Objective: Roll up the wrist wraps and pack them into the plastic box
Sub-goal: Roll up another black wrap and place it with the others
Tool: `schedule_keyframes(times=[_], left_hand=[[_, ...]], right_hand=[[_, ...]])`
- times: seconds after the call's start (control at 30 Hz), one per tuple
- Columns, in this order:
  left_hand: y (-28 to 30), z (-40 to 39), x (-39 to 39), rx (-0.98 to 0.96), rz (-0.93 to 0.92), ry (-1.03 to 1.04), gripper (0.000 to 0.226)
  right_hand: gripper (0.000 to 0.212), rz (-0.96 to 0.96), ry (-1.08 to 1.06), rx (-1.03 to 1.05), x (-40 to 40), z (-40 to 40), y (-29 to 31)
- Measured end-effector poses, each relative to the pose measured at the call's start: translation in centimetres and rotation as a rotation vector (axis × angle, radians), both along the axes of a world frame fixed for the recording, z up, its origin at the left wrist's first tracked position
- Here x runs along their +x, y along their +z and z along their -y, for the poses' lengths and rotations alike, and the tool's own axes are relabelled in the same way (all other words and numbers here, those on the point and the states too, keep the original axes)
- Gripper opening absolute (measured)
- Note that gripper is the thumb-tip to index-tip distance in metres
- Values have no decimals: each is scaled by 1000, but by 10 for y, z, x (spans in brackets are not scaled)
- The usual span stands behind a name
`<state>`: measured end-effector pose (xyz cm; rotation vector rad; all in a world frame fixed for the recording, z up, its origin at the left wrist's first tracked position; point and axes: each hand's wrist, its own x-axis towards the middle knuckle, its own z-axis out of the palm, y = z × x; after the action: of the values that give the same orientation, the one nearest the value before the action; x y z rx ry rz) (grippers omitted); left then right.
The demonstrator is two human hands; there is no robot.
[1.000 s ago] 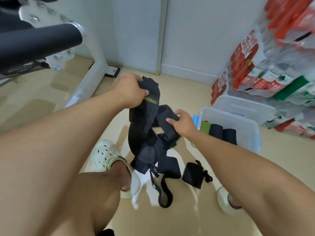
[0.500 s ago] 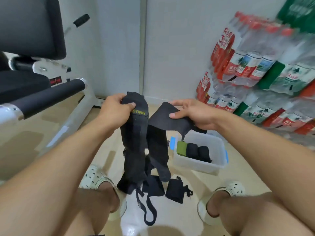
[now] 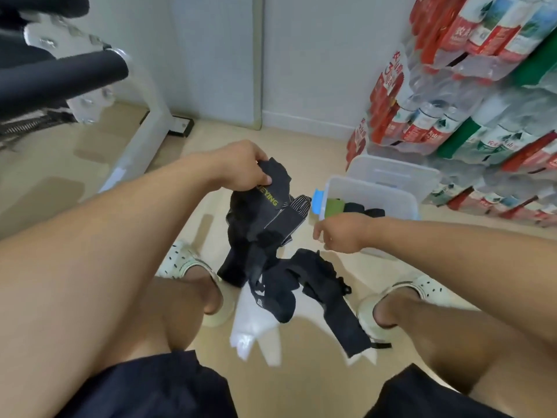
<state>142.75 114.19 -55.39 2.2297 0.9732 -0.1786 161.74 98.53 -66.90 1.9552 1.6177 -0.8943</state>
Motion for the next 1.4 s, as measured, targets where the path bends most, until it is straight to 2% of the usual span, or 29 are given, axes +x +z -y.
schedule_keyframes(times=[0.13,0.27,0.33,0.47,0.53,0.63,0.67,0.77,0.87,1.0,1.13,1.2,1.4], left_hand=[[-3,-2,11,49,-14,-43,15],[-11,-9,11,24,-23,-47,12],[-16,-14,8,11,-27,-36,10],[-20,-23,0,-5,-44,-6,14],[-17,-25,-4,-16,-37,18,14],[-11,-25,-8,-18,0,59,13],[-10,-24,-9,-25,19,79,14],[-6,-19,-11,-64,89,166,20],[0,-14,-14,-123,178,306,23],[10,-4,-14,-260,378,432,7],[17,10,-7,-334,563,402,17],[18,15,-5,-352,596,344,18],[16,21,1,-344,608,249,19]], right_hand=[[50,-7,-83,-41,8,-13,-47],[69,-84,-346,26,-4,-26,-103],[76,-61,-441,21,-19,-17,-135],[68,7,-483,112,-39,2,-167],[62,-119,-538,69,-38,-2,-152],[31,-524,-675,-19,-24,-10,-95],[29,-644,-708,-33,-18,-13,-67],[45,-856,-734,26,-2,-16,12],[48,-1033,-772,268,3,-7,76],[48,-1098,-766,542,-5,12,129],[45,-1155,-841,645,-20,23,138],[35,-1187,-954,675,-27,21,136],[37,-1196,-1211,793,-30,0,137]])
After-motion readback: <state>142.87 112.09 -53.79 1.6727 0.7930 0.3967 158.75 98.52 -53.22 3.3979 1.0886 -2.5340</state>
